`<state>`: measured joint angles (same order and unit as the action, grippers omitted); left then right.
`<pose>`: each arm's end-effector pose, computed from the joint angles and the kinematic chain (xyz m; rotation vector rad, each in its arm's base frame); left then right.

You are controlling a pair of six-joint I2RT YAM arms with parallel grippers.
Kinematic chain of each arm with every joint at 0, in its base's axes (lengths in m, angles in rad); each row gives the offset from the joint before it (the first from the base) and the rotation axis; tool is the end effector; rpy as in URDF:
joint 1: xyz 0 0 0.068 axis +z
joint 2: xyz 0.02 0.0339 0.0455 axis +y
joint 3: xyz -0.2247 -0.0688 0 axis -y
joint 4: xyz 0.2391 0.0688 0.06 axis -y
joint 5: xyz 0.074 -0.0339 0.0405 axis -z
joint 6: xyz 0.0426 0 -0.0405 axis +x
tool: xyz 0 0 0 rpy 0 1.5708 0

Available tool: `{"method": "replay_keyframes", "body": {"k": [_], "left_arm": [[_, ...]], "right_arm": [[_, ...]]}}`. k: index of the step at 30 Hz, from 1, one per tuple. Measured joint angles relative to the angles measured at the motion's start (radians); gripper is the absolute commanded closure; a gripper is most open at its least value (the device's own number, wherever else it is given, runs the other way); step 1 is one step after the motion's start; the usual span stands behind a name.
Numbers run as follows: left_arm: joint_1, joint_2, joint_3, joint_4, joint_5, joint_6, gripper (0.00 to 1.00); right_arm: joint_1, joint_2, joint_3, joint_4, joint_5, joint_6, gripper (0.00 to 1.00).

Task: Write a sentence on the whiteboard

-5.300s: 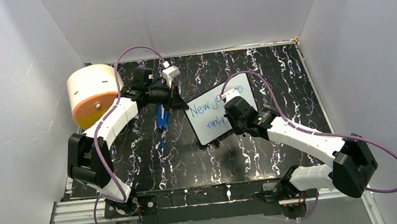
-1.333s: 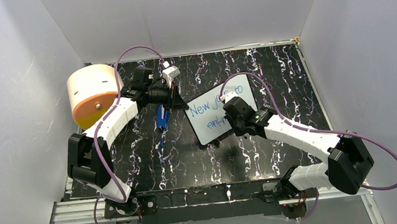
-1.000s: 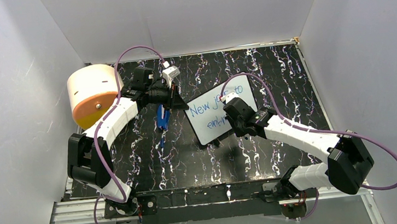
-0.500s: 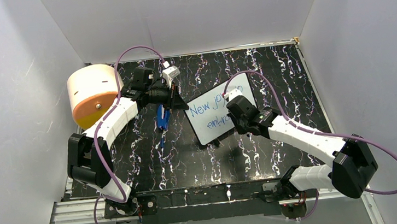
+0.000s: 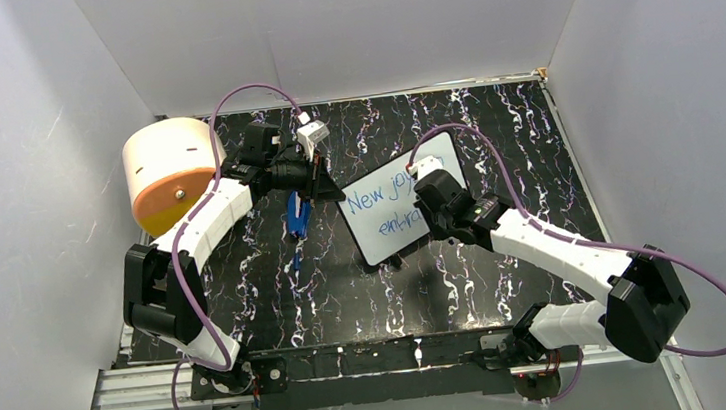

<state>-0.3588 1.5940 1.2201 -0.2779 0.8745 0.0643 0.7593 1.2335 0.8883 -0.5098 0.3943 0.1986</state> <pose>0.3165 -0.1536 0.2452 0.9209 1.9620 -1.1296 0.2037 0.1708 0.2156 -0.4785 2.2922 -0.0115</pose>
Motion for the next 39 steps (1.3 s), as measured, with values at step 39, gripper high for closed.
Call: {"method": "replay_keyframes", "body": {"k": [39], "left_arm": [[0.0,0.0,0.0,0.0,0.0,0.0,1.0]], "right_arm": [[-0.006,0.026,-0.01,-0.017,-0.056,-0.016,1.0]]}}
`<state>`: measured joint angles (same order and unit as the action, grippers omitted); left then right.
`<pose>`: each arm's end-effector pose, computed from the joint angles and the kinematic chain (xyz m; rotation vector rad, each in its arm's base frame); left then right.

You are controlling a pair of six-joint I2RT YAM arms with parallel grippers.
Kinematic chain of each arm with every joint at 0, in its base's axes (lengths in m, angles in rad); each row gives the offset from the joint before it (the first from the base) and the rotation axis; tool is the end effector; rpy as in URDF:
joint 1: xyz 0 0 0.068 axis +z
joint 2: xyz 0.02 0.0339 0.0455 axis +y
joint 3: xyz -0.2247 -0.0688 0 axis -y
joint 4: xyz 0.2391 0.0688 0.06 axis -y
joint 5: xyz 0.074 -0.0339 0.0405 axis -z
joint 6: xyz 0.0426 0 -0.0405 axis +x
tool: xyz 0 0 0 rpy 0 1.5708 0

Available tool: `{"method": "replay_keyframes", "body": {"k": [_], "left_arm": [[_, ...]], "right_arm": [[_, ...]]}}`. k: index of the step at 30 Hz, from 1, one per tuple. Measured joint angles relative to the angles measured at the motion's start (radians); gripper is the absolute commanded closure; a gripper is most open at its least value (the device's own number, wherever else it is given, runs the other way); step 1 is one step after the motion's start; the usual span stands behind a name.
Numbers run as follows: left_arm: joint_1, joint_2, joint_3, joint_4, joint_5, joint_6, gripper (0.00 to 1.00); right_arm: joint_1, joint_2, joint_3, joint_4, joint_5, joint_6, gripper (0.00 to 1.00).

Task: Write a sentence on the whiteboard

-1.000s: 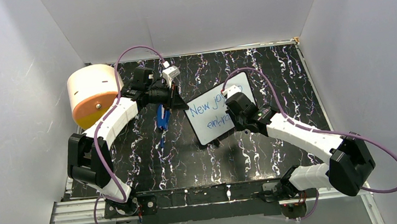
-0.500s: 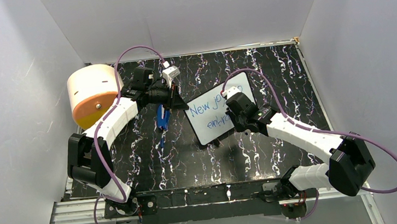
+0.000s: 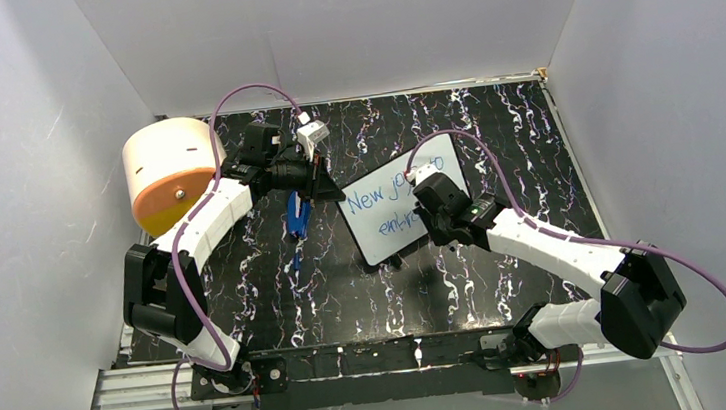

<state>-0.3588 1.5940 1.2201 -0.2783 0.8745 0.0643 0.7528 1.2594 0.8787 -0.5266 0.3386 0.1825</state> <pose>0.3165 -0.1536 0.2452 0.9208 1.9624 -1.1298 0.2036 0.1714 0.2043 -0.5405 2.3471 0.0065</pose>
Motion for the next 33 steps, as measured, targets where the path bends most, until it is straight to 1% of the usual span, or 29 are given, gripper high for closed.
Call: {"method": "replay_keyframes", "body": {"k": [23,33], "left_arm": [[0.0,0.0,0.0,0.0,0.0,0.003,1.0],[0.0,0.0,0.0,-0.001,0.0,0.003,1.0]], "right_arm": [[-0.053,-0.014,-0.01,0.003,0.013,0.004,1.0],[-0.067,-0.036,-0.01,0.012,-0.013,-0.001,1.0]]}}
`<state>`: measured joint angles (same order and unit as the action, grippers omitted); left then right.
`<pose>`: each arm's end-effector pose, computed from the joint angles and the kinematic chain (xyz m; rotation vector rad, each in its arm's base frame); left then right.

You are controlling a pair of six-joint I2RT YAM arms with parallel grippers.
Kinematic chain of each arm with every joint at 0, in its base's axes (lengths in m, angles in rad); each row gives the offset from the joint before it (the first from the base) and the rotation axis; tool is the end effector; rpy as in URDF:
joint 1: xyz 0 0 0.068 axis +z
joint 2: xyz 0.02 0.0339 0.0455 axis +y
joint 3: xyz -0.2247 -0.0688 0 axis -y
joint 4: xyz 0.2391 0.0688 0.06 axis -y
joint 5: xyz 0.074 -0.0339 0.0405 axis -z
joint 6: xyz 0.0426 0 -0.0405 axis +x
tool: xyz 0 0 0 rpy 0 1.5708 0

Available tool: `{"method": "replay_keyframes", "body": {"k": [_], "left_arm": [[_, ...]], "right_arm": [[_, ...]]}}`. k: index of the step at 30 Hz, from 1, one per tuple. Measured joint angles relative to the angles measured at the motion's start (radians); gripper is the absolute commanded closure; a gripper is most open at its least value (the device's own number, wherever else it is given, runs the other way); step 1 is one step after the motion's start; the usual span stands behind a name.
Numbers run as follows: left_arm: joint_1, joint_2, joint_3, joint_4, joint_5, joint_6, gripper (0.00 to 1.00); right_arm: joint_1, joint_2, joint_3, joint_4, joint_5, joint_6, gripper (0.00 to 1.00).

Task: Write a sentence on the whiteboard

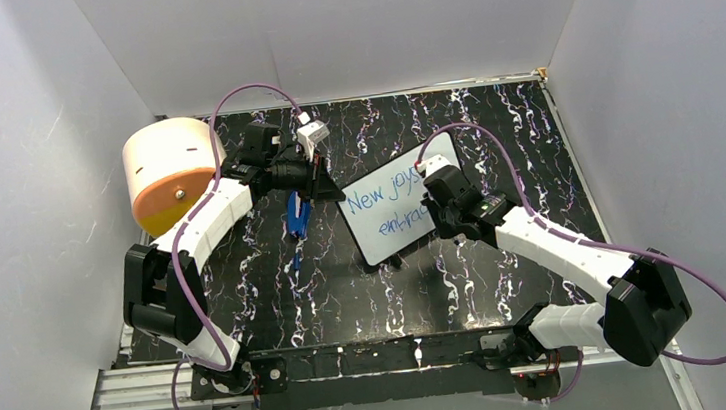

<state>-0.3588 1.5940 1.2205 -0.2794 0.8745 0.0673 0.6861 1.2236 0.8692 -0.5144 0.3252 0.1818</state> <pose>0.3164 -0.1536 0.2452 0.9233 1.9611 -1.1283 0.2117 0.1557 0.2108 -0.4545 2.3359 0.0121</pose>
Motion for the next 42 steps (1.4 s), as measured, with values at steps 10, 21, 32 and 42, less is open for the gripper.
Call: {"method": "replay_keyframes", "body": {"k": [10,21,32,42], "left_arm": [[0.0,0.0,0.0,-0.002,0.0,0.0,1.0],[0.0,0.0,0.002,-0.005,0.0,0.001,1.0],[0.0,0.0,0.002,-0.005,0.0,0.001,1.0],[0.0,0.0,0.002,-0.005,0.0,0.001,1.0]], "right_arm": [[-0.023,0.006,0.0,0.017,-0.014,-0.003,1.0],[-0.056,0.014,0.0,0.016,-0.017,-0.01,1.0],[-0.064,0.014,0.0,0.017,-0.013,-0.026,1.0],[-0.065,0.014,0.012,0.02,-0.01,-0.03,1.0]]}}
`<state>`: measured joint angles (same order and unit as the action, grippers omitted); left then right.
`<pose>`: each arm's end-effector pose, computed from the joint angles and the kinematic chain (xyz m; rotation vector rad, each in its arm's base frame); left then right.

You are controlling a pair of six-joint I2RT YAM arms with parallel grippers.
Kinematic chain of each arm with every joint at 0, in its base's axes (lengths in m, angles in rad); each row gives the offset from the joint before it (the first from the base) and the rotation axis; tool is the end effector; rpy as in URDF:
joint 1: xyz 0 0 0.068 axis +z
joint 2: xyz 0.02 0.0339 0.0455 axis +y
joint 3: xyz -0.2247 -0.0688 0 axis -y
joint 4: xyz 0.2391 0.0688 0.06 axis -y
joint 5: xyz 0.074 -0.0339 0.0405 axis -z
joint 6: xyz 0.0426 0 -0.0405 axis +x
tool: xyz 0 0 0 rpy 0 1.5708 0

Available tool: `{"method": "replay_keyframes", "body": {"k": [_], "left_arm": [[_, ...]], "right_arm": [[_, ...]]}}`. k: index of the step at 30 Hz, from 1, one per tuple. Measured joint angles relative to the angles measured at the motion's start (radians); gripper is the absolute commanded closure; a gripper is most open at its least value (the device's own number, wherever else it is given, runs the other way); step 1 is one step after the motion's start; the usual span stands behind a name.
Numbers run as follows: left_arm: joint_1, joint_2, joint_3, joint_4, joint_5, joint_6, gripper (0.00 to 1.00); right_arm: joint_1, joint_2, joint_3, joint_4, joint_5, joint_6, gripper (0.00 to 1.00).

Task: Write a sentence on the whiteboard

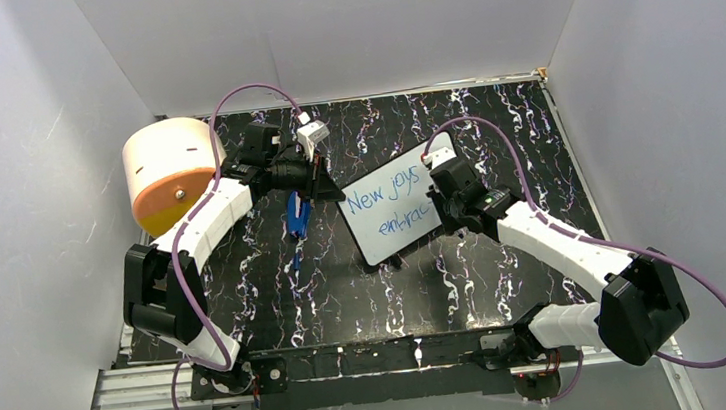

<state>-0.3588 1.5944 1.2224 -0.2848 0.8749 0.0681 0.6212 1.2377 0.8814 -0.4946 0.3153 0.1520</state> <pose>0.3163 -0.1535 0.2453 0.9235 1.9643 -1.1295 0.2248 0.1447 0.2126 -0.4118 2.3311 -0.0126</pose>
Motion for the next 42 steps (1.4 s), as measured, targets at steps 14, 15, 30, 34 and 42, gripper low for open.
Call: {"method": "replay_keyframes", "body": {"k": [14,15,30,34,42], "left_arm": [[0.0,0.001,0.002,-0.001,0.0,0.0,1.0],[0.0,0.001,0.002,-0.001,0.0,0.0,1.0],[0.0,0.001,0.002,-0.001,0.0,0.0,1.0],[0.0,0.001,0.002,-0.002,0.0,0.0,1.0],[0.0,0.001,0.002,-0.002,0.0,0.001,1.0]], "right_arm": [[-0.005,0.0,0.014,0.003,-0.042,-0.007,1.0],[-0.005,0.0,0.014,0.003,-0.051,-0.007,1.0],[-0.005,0.009,0.014,-0.03,-0.129,0.002,1.0],[-0.005,0.013,0.011,-0.038,-0.128,0.006,1.0],[-0.004,0.014,0.009,-0.042,-0.106,0.009,1.0]]}}
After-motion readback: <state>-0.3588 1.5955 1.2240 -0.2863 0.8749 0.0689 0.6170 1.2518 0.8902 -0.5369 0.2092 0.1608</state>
